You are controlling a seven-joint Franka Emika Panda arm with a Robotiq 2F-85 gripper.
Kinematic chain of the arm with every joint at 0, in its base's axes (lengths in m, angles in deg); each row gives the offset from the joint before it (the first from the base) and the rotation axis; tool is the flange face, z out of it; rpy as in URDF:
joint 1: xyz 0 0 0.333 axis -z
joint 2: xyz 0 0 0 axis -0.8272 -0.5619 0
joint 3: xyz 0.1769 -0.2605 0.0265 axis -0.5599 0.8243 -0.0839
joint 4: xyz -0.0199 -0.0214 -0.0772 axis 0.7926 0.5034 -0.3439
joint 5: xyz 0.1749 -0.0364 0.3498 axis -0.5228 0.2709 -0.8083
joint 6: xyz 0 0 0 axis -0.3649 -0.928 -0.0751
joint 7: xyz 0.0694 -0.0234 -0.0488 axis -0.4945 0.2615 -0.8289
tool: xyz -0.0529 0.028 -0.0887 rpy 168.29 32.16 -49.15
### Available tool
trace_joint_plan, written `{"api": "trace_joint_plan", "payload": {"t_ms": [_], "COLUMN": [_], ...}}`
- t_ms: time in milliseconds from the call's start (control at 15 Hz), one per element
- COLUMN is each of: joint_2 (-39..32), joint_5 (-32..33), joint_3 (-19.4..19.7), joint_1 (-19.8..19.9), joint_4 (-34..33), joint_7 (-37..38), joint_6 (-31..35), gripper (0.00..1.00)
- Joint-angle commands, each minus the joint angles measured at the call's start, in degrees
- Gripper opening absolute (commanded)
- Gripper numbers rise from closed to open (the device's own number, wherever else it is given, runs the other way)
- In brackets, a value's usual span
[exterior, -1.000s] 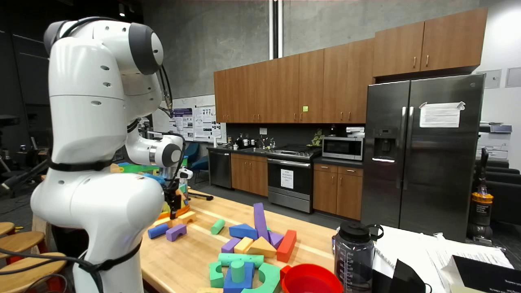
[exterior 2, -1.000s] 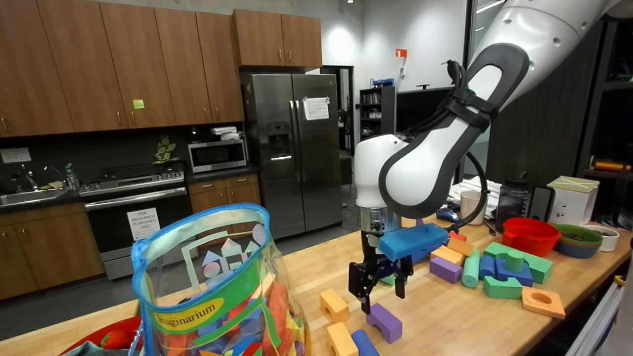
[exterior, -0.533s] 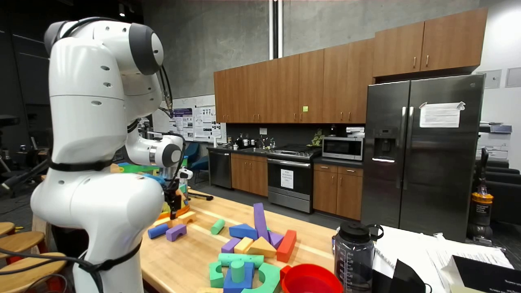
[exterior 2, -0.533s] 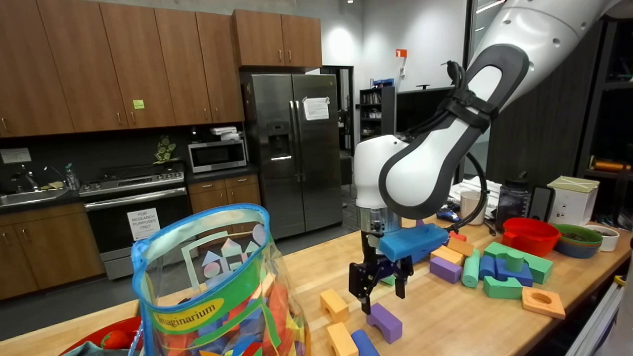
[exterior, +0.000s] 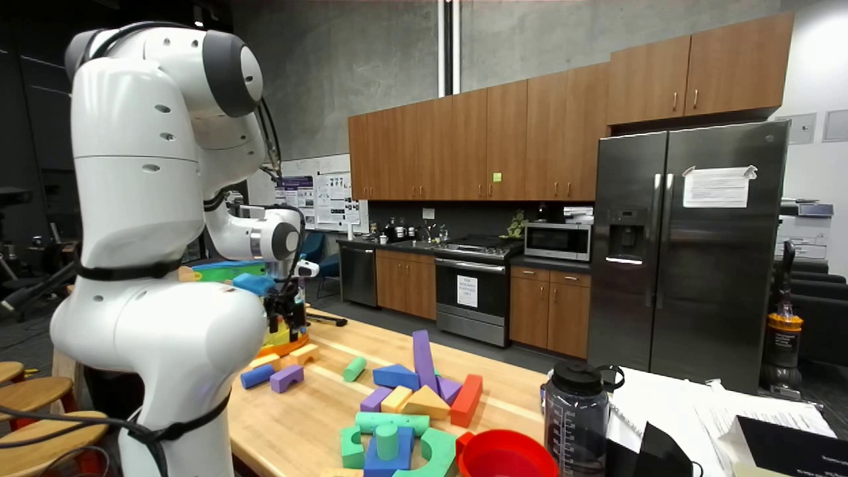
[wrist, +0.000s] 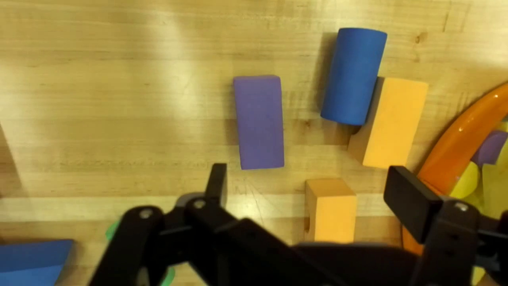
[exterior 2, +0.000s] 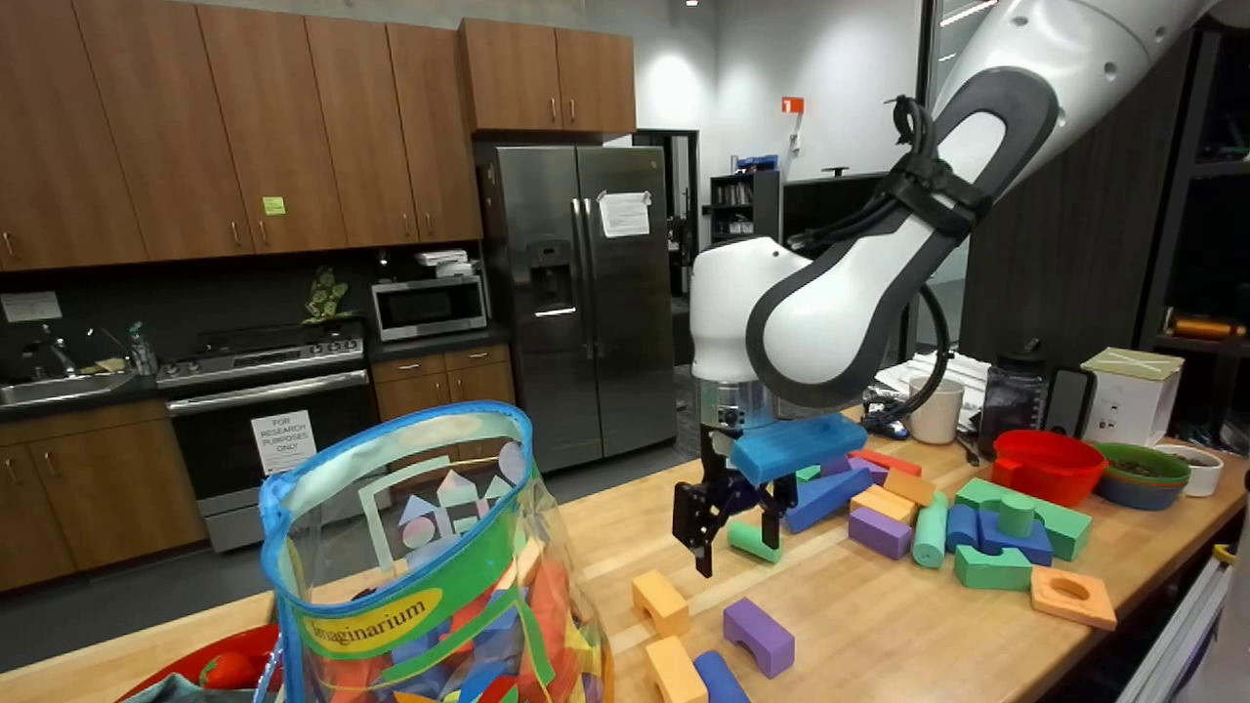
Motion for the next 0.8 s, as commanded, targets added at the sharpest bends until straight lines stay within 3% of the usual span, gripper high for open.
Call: {"api": "trace_joint_plan", "payload": {"t_ms": [0, 467, 733], "joint_2": [2.9, 6.3, 10.3], "joint_5": [1.0, 0.8, 1.6], "joint_3": [1.4, 4.7, 7.3], "joint_1": [1.2, 5.1, 8.2], "joint_4": [-0.1, 0.1, 0.1], "joint_7": [1.9, 1.7, -2.2], "joint_6": [-2.3, -5.3, -8.9], "gripper": [1.0, 1.0, 1.0]}}
